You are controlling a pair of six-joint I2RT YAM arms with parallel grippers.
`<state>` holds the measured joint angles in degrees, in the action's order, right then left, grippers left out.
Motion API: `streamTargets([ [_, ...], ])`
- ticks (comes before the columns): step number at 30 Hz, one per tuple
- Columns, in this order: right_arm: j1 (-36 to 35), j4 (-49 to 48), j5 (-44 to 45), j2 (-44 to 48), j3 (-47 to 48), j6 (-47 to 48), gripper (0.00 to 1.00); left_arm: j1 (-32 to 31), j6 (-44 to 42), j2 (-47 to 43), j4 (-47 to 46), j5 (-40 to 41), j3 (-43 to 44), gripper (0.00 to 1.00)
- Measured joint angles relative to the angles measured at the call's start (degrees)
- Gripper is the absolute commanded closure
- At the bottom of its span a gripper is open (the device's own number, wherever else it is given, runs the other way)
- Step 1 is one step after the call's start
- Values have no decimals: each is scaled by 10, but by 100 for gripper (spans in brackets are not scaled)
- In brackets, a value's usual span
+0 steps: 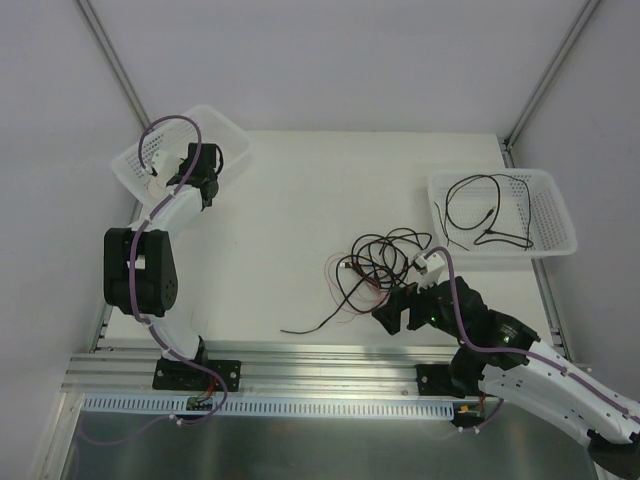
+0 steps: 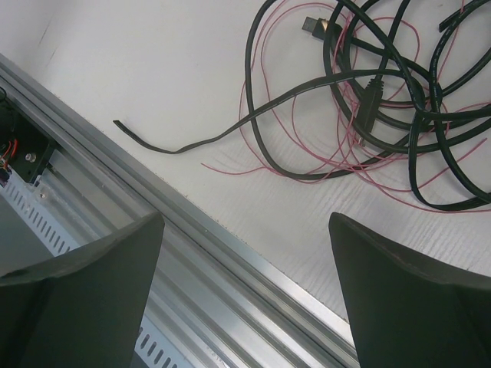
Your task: Untangle the cables
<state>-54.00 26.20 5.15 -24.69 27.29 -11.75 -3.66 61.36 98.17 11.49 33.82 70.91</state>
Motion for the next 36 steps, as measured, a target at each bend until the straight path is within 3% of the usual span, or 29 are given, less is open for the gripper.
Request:
streamTargets([
  [17, 0, 3, 2, 4, 0, 1, 6, 0, 36, 21, -27, 12, -2, 71],
  [23, 0, 3, 2, 5, 0, 3, 6, 0, 43, 21, -28, 13, -2, 81],
  [28, 0, 3, 4, 7, 0, 3, 6, 0, 43, 21, -33, 13, -2, 99],
  [36, 0, 3, 5, 9, 0, 3, 6, 0, 30, 20, -36, 13, -2, 100],
])
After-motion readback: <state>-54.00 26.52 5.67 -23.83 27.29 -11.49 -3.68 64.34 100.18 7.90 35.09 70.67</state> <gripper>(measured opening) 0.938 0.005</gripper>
